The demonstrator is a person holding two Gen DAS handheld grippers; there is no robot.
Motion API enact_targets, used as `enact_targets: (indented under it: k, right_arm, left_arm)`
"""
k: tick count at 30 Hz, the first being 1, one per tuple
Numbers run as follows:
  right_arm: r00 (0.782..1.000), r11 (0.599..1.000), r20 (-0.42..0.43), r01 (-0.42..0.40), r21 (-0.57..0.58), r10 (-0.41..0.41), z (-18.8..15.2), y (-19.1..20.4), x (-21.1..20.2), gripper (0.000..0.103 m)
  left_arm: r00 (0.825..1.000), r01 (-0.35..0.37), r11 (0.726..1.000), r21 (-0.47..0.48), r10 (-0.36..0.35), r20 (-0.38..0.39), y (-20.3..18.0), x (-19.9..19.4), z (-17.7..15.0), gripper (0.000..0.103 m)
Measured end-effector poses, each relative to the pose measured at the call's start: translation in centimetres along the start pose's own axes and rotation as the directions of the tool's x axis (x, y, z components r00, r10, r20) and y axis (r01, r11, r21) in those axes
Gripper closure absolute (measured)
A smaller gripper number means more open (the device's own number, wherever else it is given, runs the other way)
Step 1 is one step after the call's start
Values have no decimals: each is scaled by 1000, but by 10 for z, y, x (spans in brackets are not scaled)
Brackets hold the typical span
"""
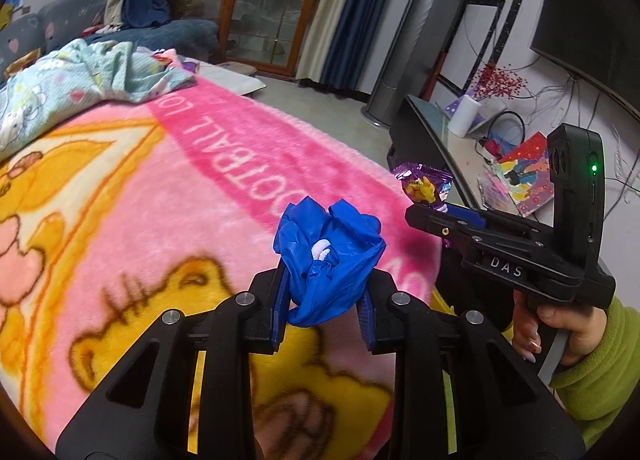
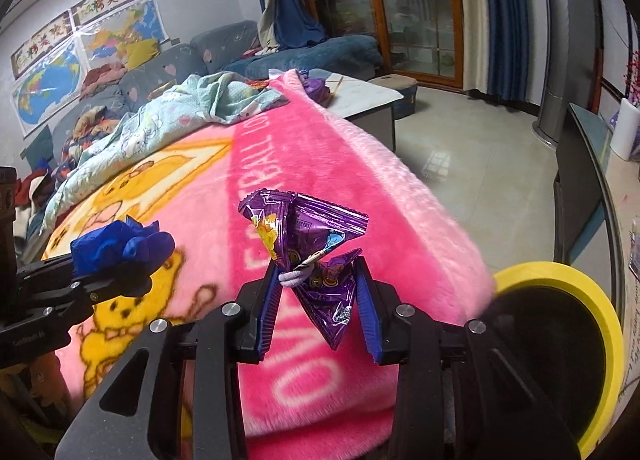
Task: Collect trash
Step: 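Carry the blue glove and purple wrapper over the yellow bin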
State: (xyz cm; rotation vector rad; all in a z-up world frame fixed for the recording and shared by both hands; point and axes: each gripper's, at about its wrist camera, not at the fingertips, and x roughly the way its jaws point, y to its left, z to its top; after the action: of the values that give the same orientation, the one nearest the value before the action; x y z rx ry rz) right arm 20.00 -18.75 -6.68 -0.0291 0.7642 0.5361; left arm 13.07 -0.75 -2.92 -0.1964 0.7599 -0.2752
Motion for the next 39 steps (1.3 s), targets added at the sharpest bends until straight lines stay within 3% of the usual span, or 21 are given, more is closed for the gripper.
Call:
enact_targets:
  k: [22, 39]
  right_arm:
    - [992, 990, 68, 99, 103, -106, -21, -49, -64, 69]
    - [974, 956, 93, 180, 230, -205, -42, -96, -101, 69]
  left_arm:
    - [996, 80, 993, 83, -82, 28, -55, 0, -1, 82]
    - [987, 153, 972, 177, -160, 27, -108, 13, -1, 82]
